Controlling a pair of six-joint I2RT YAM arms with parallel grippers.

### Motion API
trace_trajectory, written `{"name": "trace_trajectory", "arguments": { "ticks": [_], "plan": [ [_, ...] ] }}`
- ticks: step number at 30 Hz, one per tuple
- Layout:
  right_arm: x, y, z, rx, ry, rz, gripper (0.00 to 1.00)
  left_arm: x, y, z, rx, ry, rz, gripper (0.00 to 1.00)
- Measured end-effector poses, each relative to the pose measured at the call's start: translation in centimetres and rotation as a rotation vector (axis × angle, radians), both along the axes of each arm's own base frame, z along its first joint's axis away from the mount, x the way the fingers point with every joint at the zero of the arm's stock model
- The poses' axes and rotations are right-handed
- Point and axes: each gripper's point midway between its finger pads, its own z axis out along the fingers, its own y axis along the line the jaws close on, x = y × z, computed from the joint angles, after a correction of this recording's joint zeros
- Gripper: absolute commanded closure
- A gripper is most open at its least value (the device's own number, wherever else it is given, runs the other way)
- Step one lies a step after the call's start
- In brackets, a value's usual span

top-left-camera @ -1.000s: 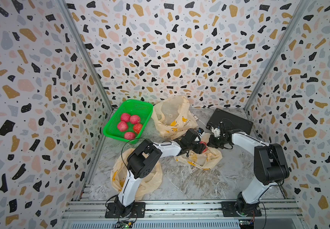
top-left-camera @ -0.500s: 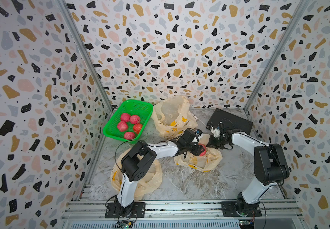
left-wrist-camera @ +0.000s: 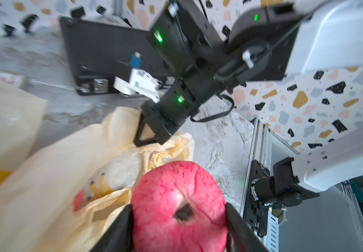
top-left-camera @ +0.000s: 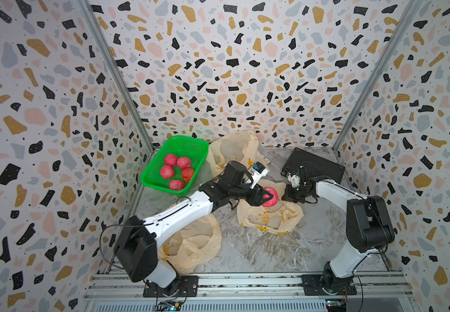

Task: Untie the knot of a plastic bag & take out the apple
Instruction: Pick up the apple from the plastic bag.

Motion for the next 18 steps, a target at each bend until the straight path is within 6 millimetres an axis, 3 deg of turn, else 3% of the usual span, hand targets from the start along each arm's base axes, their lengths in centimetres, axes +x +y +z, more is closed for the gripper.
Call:
{"name": "trace_trajectory", "arguments": {
  "ticks": [4, 7, 9, 13, 18],
  "plan": [
    [-0.2, -0.1, 0.4, -0.004, -0.012, 0.008, 1.00, 5.2, 8.3, 3.4, -0.003, -0.022, 0.266, 0.65],
    [-0.5, -0.2, 1.0, -0.008, -0.030, 0.015, 1.00, 10.0, 16.0, 3.3, 0.037, -0.013, 0.509, 0.65],
    [-0.7, -0.3, 1.2, -0.013, -0.032, 0.018, 1.00, 12.2, 20.4, 2.1, 0.074, 0.010, 0.642, 0.65],
    [-0.8, -0.3, 1.2, -0.017, -0.035, 0.027, 1.00, 15.9, 28.6, -2.4, 0.169, 0.094, 0.874, 0.63],
    [-1.0, -0.4, 1.1, -0.021, -0.027, 0.037, 1.00, 18.4, 35.0, -7.9, 0.243, 0.191, 1.030, 0.57]
  ]
}}
